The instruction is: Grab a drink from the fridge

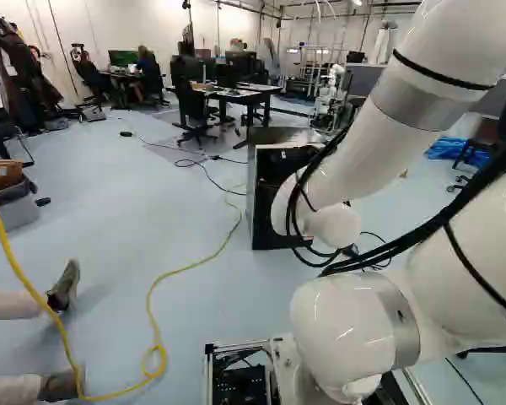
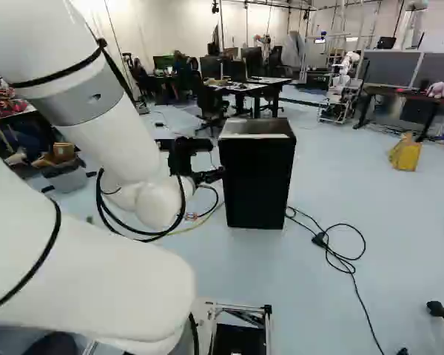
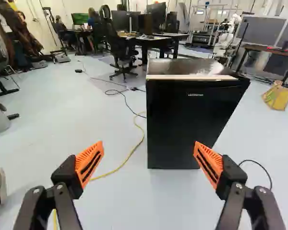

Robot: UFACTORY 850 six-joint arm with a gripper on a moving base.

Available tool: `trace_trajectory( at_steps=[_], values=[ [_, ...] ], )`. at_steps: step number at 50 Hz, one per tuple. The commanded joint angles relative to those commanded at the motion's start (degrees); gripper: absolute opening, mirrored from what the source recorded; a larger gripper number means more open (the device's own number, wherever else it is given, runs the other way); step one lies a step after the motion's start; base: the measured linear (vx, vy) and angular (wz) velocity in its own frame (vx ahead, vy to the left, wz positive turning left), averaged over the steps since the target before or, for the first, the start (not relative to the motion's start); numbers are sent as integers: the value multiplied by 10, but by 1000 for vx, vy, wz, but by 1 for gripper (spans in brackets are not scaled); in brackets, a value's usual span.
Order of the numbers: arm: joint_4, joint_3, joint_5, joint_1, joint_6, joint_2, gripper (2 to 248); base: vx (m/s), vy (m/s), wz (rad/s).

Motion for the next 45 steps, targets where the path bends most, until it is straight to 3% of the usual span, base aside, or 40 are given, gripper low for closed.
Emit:
trace_trajectory(
  at_steps=[45],
  values=[
    [0, 0, 0, 0, 0, 0, 247, 0, 0, 0]
  ],
)
